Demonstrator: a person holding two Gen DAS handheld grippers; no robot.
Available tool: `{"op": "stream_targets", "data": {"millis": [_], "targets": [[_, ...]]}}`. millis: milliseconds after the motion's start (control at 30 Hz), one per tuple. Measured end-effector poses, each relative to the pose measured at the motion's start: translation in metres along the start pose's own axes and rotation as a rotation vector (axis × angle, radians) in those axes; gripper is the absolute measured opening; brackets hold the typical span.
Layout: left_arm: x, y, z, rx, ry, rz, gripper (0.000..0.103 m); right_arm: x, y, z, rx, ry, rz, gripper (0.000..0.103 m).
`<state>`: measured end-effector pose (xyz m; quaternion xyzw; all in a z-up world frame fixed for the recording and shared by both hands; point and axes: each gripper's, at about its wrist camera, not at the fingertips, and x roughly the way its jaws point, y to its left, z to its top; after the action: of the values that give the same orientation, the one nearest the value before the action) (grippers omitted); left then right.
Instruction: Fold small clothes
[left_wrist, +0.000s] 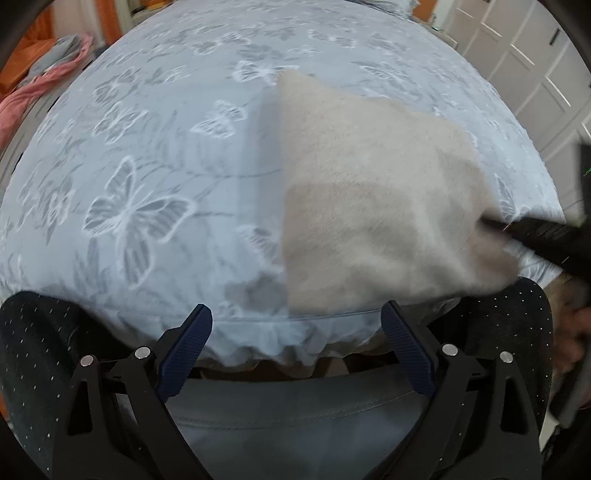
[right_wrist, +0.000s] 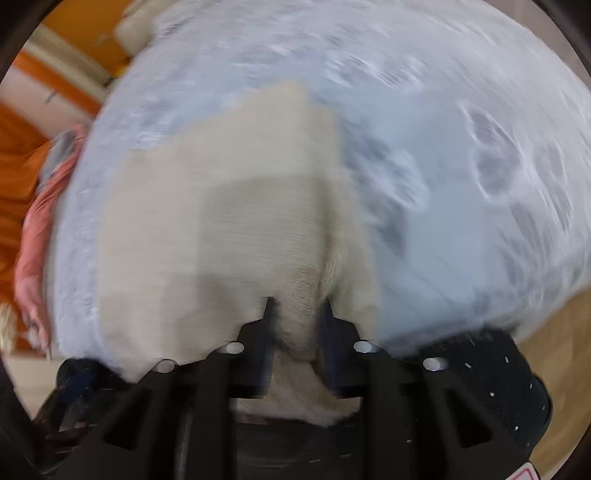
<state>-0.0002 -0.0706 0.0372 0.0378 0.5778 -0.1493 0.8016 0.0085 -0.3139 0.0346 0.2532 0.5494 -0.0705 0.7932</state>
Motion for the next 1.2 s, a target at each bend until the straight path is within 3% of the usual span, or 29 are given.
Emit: {"op": "stream_targets", "data": {"millis": [100,200,233,267,333,367,500,567,667,700,767,900,967,1000,1033,1200], "targets": [[-0.011,0.009,0.0,-0.035,-0.026,-0.008,0.09,-0.062,0.033,0.01,-0.084,-0.182,0.148,0.018],[-0.013,0.01,0.001,-0.044,-0.03,-0.014,0.09,-0.089,0.037,0.014,-0.107,-0.256,0.196,0.017],[-0.011,0.008,0.002,-0.044,-0.026,-0.012,0.09,-0.081,0.031,0.013,-0.099,-0.236,0.177,0.017],[-0.01,0.006,0.002,-0.044,-0.023,-0.015,0.09,-0.058,0.021,0.011,-0.096,-0.182,0.104,0.017],[-0.009,0.003,0.002,-0.037,-0.015,-0.019,0.09,0.012,-0.001,0.004,-0.07,0.017,-0.07,0.017],[-0.01,0.0,0.002,-0.03,-0.016,-0.017,0.09,0.035,-0.014,-0.004,-0.027,0.09,-0.1,0.017],[-0.016,-0.011,0.001,0.028,-0.049,0.011,0.09,-0.009,0.003,-0.009,-0.03,-0.05,-0.024,0.017],[-0.014,-0.016,0.003,0.049,-0.052,0.024,0.09,-0.02,0.011,-0.009,-0.069,-0.096,-0.06,0.016],[-0.013,-0.021,0.006,0.049,-0.046,0.02,0.09,0.026,-0.006,-0.018,-0.062,0.034,-0.158,0.016],[-0.013,-0.021,0.007,0.049,-0.048,0.02,0.09,0.035,-0.012,-0.025,-0.043,0.068,-0.143,0.016],[-0.015,-0.023,0.01,0.049,-0.059,0.025,0.09,0.021,-0.007,-0.02,-0.039,0.045,-0.121,0.017],[-0.011,-0.025,0.017,0.039,-0.062,0.019,0.091,-0.011,0.003,-0.018,-0.038,-0.033,-0.082,0.025],[-0.008,-0.027,0.023,0.032,-0.06,0.009,0.091,-0.018,0.001,-0.015,-0.043,-0.087,-0.101,0.038],[-0.007,-0.029,0.026,0.029,-0.061,0.005,0.091,-0.022,-0.003,-0.018,-0.033,-0.112,-0.109,0.052],[-0.005,-0.03,0.03,0.025,-0.059,-0.004,0.091,-0.023,-0.006,-0.017,-0.023,-0.118,-0.11,0.059],[0.015,-0.032,0.053,-0.03,-0.012,-0.087,0.092,-0.001,-0.024,0.006,0.07,-0.066,-0.052,0.065]]}}
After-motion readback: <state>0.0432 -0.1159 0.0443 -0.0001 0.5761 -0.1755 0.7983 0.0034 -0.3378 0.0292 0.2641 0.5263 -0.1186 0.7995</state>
